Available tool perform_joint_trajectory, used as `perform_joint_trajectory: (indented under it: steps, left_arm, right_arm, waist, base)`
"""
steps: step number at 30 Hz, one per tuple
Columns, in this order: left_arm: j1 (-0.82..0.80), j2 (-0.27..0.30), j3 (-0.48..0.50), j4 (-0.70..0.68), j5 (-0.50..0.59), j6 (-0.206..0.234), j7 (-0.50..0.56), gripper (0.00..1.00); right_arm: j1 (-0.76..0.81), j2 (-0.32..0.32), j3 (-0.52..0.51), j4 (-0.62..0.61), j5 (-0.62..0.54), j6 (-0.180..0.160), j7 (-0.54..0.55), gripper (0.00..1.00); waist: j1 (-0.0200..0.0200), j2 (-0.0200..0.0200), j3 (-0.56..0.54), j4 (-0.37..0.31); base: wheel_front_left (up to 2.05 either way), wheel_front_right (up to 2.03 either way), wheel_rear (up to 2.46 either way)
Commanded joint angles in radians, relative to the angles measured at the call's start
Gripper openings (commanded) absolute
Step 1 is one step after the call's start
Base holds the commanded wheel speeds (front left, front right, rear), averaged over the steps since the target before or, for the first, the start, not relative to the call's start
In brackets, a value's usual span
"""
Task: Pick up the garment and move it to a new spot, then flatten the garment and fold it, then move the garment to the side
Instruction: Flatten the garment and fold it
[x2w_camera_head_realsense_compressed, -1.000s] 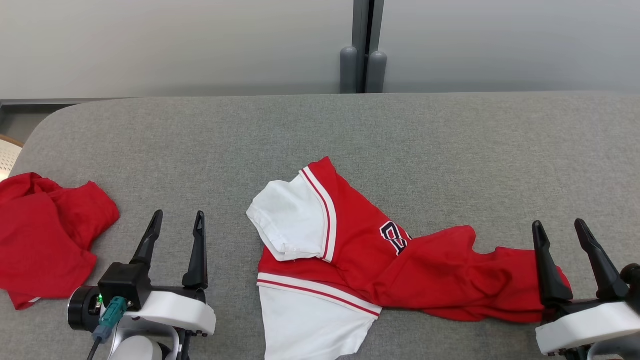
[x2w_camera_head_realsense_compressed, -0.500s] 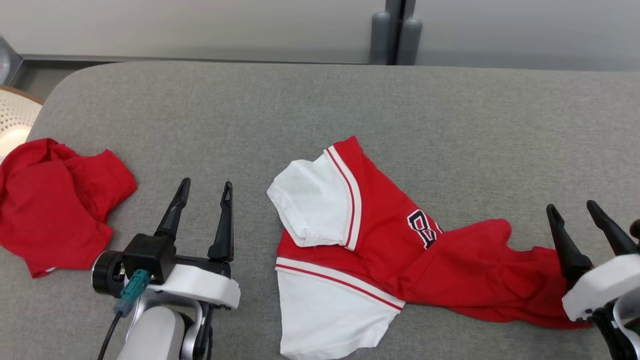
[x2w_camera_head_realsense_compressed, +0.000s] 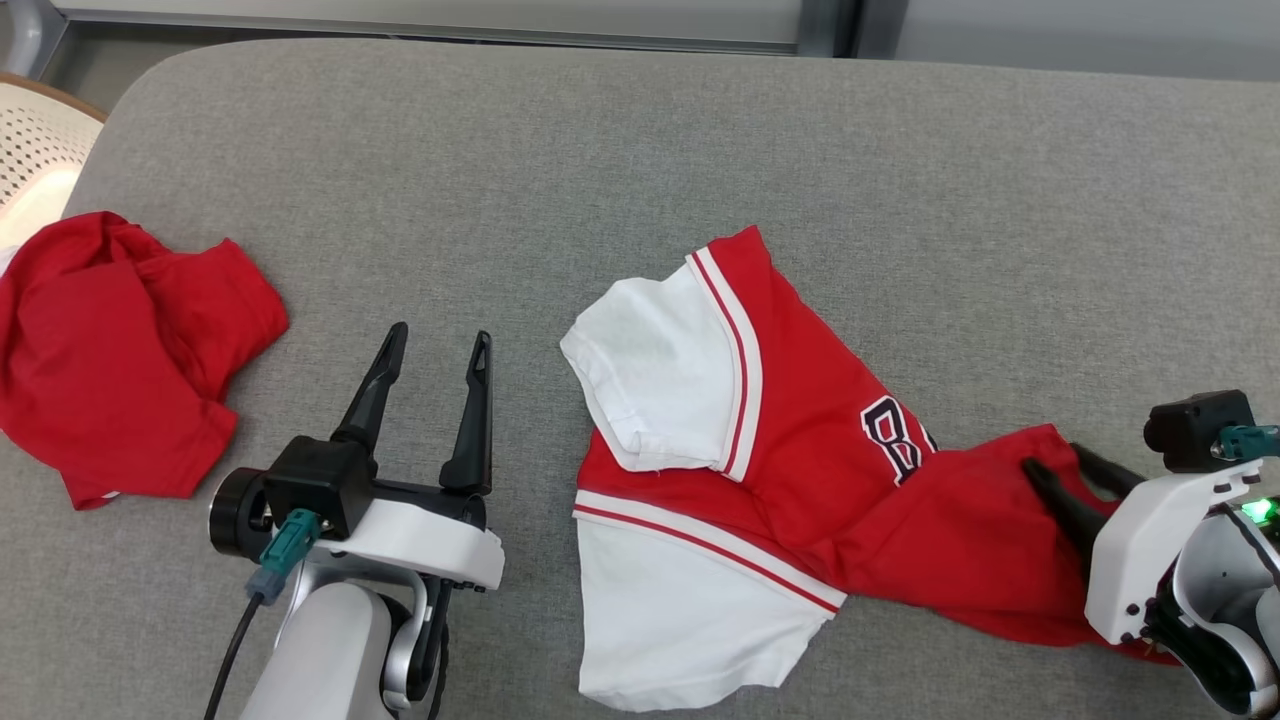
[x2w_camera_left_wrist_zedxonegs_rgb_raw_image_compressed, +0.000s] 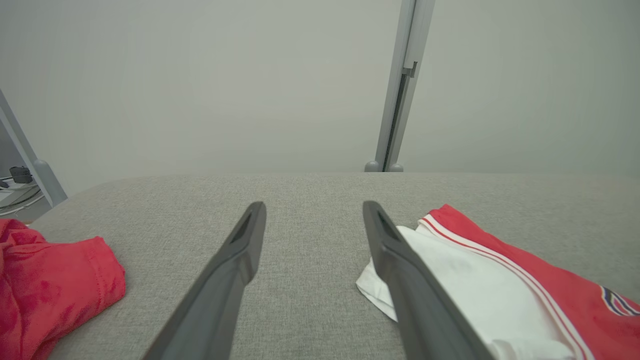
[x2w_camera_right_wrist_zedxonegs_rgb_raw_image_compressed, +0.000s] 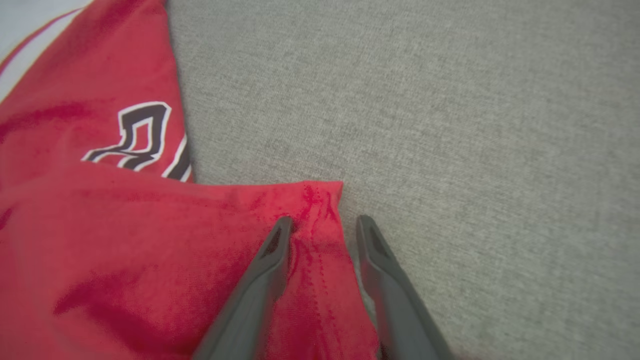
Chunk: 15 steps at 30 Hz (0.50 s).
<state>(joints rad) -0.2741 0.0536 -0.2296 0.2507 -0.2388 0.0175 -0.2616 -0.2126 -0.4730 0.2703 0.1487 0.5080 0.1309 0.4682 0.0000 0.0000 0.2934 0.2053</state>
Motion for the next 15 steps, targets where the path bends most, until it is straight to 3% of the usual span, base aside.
perform_joint_trajectory:
  steps: [1,7,15]
  left_arm:
    - [-0.016,0.003,0.007,-0.003,-0.002,0.000,-0.004,1.00]
    - [-0.021,0.002,0.024,-0.012,0.011,0.000,-0.004,1.00]
    - [-0.022,0.001,0.050,-0.026,0.020,0.001,-0.003,1.00]
  right_arm:
    - [-0.004,-0.002,0.010,0.010,0.012,0.000,0.006,0.00]
    - [-0.007,-0.001,-0.034,-0.013,0.033,0.000,-0.091,0.00]
    - [-0.019,0.019,-0.215,-0.060,-0.018,0.000,-0.256,0.00]
  waist:
    - [0.0000,0.0000,0.000,-0.003]
    - [0.0000,0.0000,-0.002,-0.013]
    - [0.0000,0.0000,-0.002,-0.032]
  base:
    - [0.00,0.00,0.00]
    - [0.00,0.00,0.00]
    - [0.00,0.00,0.00]
